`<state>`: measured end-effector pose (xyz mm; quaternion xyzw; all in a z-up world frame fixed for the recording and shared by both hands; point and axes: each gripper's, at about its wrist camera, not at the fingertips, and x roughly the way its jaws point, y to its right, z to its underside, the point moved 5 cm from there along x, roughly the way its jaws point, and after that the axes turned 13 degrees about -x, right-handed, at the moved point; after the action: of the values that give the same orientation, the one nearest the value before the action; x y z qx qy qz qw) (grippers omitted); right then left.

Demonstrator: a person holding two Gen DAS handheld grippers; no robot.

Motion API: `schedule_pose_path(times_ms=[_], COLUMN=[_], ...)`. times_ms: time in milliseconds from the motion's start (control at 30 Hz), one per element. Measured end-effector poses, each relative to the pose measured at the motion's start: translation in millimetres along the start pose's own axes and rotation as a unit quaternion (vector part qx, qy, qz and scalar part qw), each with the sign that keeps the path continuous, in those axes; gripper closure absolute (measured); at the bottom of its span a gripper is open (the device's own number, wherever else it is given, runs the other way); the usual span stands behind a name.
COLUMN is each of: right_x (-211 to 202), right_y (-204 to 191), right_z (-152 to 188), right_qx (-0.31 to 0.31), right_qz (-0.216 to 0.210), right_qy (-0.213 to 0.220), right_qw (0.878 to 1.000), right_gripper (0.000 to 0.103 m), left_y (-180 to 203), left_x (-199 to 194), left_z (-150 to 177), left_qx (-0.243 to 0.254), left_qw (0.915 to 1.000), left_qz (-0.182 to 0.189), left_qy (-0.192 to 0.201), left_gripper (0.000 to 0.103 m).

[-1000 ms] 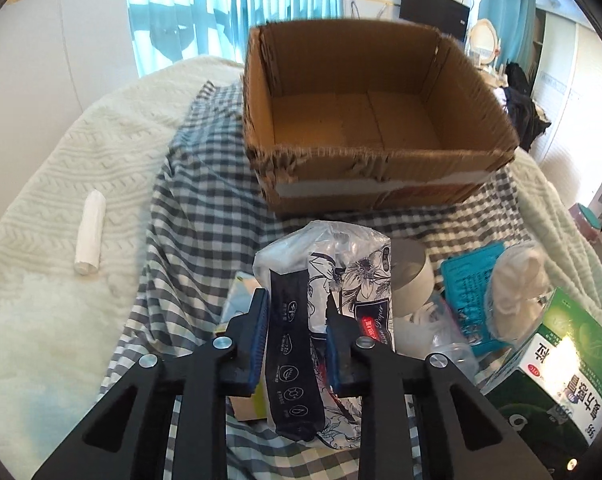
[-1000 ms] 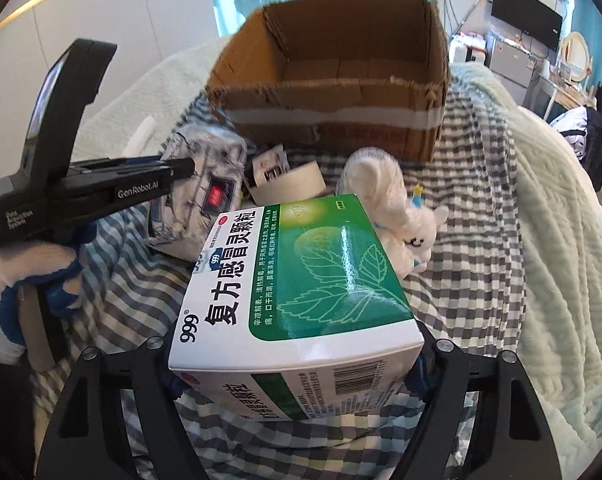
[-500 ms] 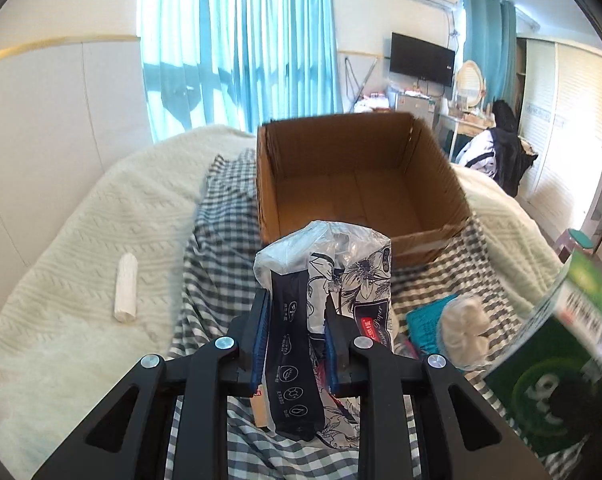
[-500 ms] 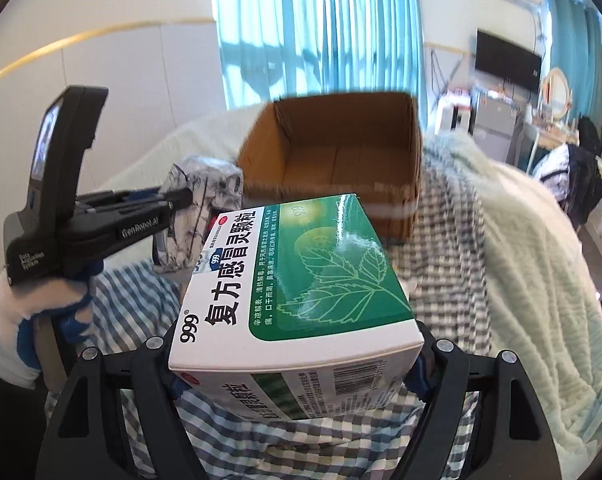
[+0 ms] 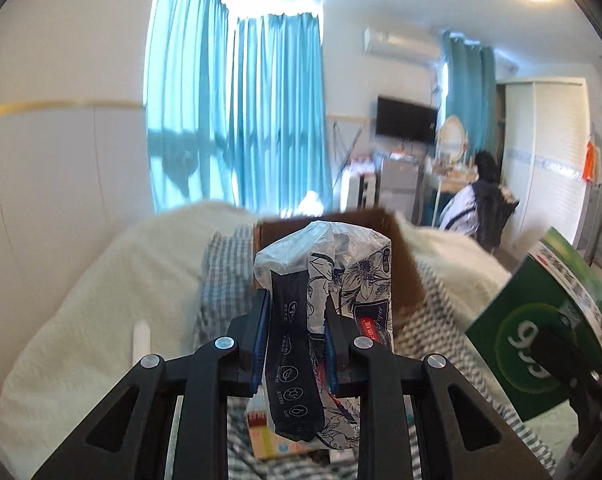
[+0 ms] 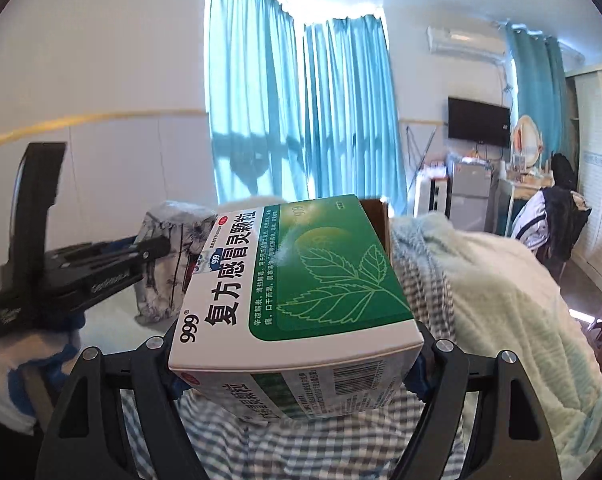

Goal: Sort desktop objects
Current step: 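Carry both held items over the cardboard box and open both grippers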

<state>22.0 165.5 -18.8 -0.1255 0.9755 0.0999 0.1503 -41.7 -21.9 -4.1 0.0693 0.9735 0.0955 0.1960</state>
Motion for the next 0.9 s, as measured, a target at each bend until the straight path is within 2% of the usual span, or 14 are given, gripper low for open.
schedule_pose_path(times_ms=[100,267,533,633,900], right_x=[-4.7,-1.5,11.9,21.6,60.5], right_y=[5.8,10.9,16.9,22.8,36.3], right_z=[-16.3,-46.2,-81.3,-92.3,-108.0], right_qx=[-0.003,-0.016,-0.026,-0.026,-0.032], right_qz=[0.008,0.025,0.047,0.043,0.04], right_qy=[0.019,0.047,0.091,0.104,0.117], right_qw=[1.0,0.998,0.994,0.993,0.992], right_gripper=[0.025,0.025,0.025,0.025,0.025], left_y=[5.2,10.6,13.5,18.0,23.8], left_x=[-11.3,-14.8,4.7,14.8,64.1], left_z=[-18.3,-42.0,-74.7,-83.5,-98.8], left_qx=[0.013,0.026,0.034,0.04,0.043], left_qw=[0.9993,0.9978,0.9964,0.9955,0.9955], left_qz=[0.008,0.016,0.024,0.025,0.034], left_qy=[0.035,0.059,0.074,0.083,0.078], left_gripper=[0.08,0.08,0.08,0.08,0.08])
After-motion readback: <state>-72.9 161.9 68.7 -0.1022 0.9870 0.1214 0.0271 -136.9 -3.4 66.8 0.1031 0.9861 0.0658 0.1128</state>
